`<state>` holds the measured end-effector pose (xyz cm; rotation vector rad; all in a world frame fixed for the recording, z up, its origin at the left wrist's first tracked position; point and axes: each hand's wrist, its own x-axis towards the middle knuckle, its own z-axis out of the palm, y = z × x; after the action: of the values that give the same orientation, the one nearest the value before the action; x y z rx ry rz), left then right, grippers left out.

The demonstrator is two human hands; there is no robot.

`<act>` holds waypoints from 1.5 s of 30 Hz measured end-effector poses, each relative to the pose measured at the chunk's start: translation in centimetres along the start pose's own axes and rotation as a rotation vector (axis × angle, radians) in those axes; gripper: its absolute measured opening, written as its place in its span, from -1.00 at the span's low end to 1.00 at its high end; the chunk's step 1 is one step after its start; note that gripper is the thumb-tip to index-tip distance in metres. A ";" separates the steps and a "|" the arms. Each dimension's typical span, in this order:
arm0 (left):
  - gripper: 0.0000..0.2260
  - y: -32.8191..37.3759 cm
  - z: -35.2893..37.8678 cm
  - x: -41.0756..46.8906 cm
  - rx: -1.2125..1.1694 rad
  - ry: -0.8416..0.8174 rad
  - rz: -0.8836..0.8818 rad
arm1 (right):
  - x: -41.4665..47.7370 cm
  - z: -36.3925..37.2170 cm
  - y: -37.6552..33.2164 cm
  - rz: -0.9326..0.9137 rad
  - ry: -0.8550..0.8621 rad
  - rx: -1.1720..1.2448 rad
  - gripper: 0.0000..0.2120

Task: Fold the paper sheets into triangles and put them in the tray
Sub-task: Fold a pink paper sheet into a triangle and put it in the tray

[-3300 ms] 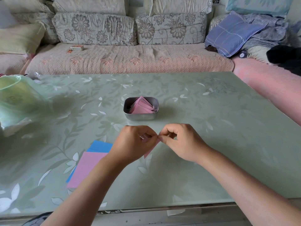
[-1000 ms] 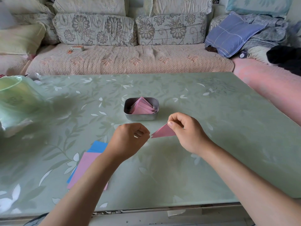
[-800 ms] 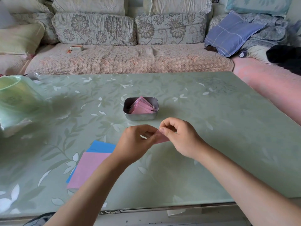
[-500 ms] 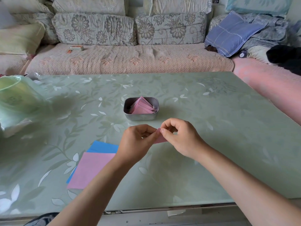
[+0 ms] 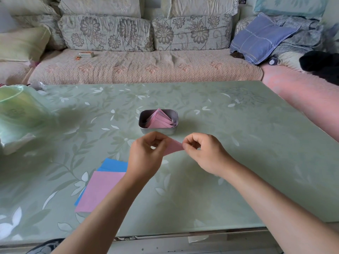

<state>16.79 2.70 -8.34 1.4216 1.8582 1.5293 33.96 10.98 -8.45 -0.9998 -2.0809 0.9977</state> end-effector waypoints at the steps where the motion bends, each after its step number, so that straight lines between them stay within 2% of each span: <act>1: -0.85 -0.1 -0.3 0.3 -0.019 0.025 -0.021 | 0.0 -0.2 0.1 0.003 0.004 -0.012 -0.82; 5: -0.91 -0.5 -2.0 1.4 -0.062 0.122 -0.052 | 0.3 -0.5 0.6 0.052 0.018 -0.093 -0.84; 10: -0.89 -0.7 -3.0 1.8 0.163 -0.028 0.074 | 0.8 -0.1 -0.2 0.017 0.068 -0.062 -0.91; 13: -0.90 -0.2 -2.6 1.6 0.183 -0.100 0.131 | 1.0 0.7 -1.6 -0.098 0.046 -0.050 -0.89; 16: -0.91 0.3 -2.9 1.9 0.176 -0.150 0.182 | 1.6 1.5 -2.6 -0.127 0.042 -0.088 -0.93; 21: -0.93 -0.3 -5.1 2.9 0.205 -0.177 0.118 | 3.2 1.7 -3.7 -0.113 0.101 -0.095 -0.81; 25: -0.89 -1.2 -6.3 3.8 0.243 -0.175 0.080 | 4.5 2.3 -4.2 -0.083 0.107 -0.152 -0.82; 30: -0.91 -1.8 -6.5 4.6 0.260 -0.132 0.088 | 6.7 2.6 -5.6 -0.097 0.022 -0.268 -0.87; 35: -0.90 -3.1 -6.8 5.3 0.351 -0.111 -0.015 | 11.3 1.4 -6.1 -0.057 0.084 -0.379 -0.80; 38: -0.87 -3.7 -6.4 5.5 0.356 -0.084 -0.049 | 13.4 1.3 -5.7 -0.034 -0.004 -0.460 -0.77; 42: -0.54 -4.5 -5.4 5.4 0.354 -0.164 -0.091 | 15.3 2.5 -5.2 -0.043 -0.233 -0.624 -0.85; 45: -0.47 -4.9 -4.6 5.2 0.374 -0.233 -0.105 | 16.1 3.0 -5.1 -0.036 -0.382 -0.722 -0.90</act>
<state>8.72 5.02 -9.35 1.5500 2.1047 0.9524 21.32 21.07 -2.60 -1.1591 -2.8662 0.4208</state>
